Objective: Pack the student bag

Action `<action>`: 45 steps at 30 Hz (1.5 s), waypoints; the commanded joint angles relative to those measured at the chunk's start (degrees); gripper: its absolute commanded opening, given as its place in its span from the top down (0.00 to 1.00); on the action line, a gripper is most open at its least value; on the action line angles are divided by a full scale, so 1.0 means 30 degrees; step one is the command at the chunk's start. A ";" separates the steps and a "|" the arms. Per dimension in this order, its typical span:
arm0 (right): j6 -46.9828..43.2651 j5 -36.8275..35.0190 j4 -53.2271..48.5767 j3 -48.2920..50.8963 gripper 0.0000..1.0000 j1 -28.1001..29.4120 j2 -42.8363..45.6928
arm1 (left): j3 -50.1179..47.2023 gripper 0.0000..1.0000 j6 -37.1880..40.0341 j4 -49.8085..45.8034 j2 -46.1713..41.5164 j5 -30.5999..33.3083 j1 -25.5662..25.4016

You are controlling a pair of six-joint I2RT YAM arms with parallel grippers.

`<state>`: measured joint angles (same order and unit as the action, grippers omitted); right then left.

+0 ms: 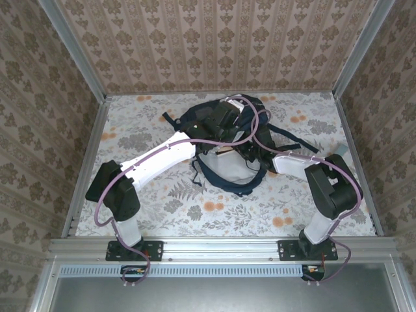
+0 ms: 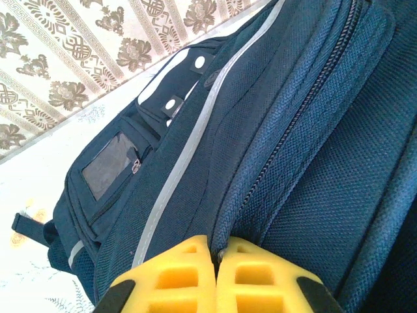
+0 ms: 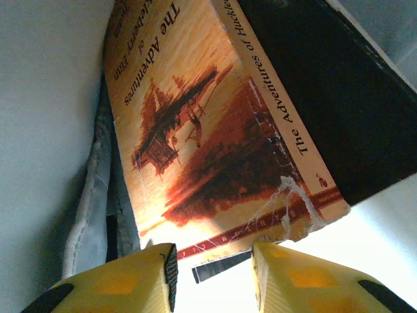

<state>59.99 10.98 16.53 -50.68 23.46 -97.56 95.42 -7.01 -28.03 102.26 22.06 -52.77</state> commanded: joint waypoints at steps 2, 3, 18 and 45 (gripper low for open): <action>-0.0857 0.0636 0.0498 0.1028 0.58 -0.0093 0.1322 | 0.0989 1.00 -0.1552 0.0354 -0.0319 -0.0427 0.0171; -0.0935 0.0631 0.0390 0.1717 0.56 -0.0130 0.2089 | 0.1014 1.00 -0.1645 0.0392 -0.0212 -0.0578 0.0182; -0.2837 -0.5587 -1.5513 0.6245 0.39 -0.1374 1.8486 | 0.2509 0.70 -0.4429 0.0274 0.2443 -0.4078 0.0910; -0.2410 -0.4449 -1.1687 -0.3509 0.37 0.8718 0.3641 | -1.6668 0.09 -0.7458 0.4965 -0.8173 -0.8963 0.9706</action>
<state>51.86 0.75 -20.49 -57.19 46.41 -82.28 47.42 -26.48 -16.84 79.85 -1.98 -25.89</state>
